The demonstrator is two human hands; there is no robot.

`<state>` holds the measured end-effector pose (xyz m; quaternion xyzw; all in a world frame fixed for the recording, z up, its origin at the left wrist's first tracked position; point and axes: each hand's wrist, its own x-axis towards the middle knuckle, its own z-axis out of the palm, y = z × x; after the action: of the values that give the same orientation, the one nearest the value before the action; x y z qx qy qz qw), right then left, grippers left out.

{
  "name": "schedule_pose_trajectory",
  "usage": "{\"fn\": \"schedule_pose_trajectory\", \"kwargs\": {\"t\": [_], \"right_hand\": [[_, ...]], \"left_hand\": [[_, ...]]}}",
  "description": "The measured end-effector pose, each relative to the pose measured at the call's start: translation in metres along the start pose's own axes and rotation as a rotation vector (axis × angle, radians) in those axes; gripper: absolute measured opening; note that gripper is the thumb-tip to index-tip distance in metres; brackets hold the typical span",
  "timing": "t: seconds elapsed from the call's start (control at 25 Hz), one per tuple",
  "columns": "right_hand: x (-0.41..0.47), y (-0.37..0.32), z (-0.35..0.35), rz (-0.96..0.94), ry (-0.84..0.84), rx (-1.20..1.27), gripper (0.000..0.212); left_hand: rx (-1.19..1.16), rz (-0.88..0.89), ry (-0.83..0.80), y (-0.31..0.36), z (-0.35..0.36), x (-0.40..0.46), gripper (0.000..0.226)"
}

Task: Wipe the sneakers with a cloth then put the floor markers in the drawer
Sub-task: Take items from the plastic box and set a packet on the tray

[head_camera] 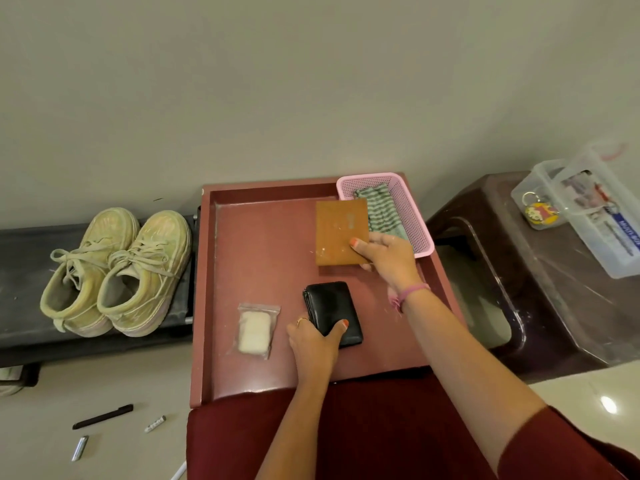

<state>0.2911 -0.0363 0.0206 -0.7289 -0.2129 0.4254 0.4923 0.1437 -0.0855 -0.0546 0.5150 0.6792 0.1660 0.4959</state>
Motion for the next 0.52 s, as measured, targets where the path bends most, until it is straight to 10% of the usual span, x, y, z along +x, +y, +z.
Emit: {"fn": "schedule_pose_trajectory", "kwargs": {"t": [0.52], "right_hand": [[-0.117,0.013,-0.085,0.119,0.093,0.335,0.026]], "left_hand": [[-0.981,0.002,-0.231,0.039,-0.052,-0.081,0.017]]}}
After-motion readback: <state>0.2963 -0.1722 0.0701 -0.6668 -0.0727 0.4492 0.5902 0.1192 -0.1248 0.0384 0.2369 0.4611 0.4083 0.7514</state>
